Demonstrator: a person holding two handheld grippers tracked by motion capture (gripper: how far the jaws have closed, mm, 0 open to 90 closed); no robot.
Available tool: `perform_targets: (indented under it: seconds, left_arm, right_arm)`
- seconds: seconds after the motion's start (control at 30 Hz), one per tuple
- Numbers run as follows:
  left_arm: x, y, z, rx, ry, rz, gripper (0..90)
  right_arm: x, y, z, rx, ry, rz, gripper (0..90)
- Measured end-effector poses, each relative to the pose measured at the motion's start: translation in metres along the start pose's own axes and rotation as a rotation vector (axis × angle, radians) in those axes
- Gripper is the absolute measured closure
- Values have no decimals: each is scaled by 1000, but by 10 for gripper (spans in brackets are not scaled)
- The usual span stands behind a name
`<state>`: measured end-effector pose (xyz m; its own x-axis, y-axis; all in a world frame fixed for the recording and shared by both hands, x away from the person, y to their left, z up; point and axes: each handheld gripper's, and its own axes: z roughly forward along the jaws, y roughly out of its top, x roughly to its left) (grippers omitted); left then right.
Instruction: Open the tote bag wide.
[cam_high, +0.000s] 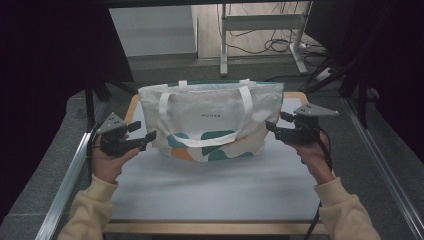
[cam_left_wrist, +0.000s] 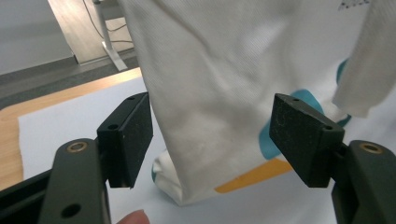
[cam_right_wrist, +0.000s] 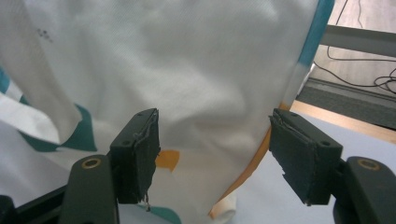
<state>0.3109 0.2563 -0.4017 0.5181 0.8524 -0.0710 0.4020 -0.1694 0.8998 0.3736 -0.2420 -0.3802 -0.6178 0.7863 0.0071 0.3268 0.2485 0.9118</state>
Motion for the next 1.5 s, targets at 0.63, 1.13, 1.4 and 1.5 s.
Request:
perform_targets:
  seconds: [0.63,1.13,1.4,1.5]
  left_arm:
    - [24,28,18,-38,8,-19,332]
    - [30,28,27,-35,-30,-29,727]
    - [25,24,25,-52,-29,-6,825]
    - [25,23,23,-58,-29,-4,848]
  right_arm:
    - [-25,33,12,-36,-37,37,331]
    - [-34,34,19,-35,16,62,664]
    - [-32,28,20,-42,40,41,829]
    - [-30,28,19,-49,28,28,842]
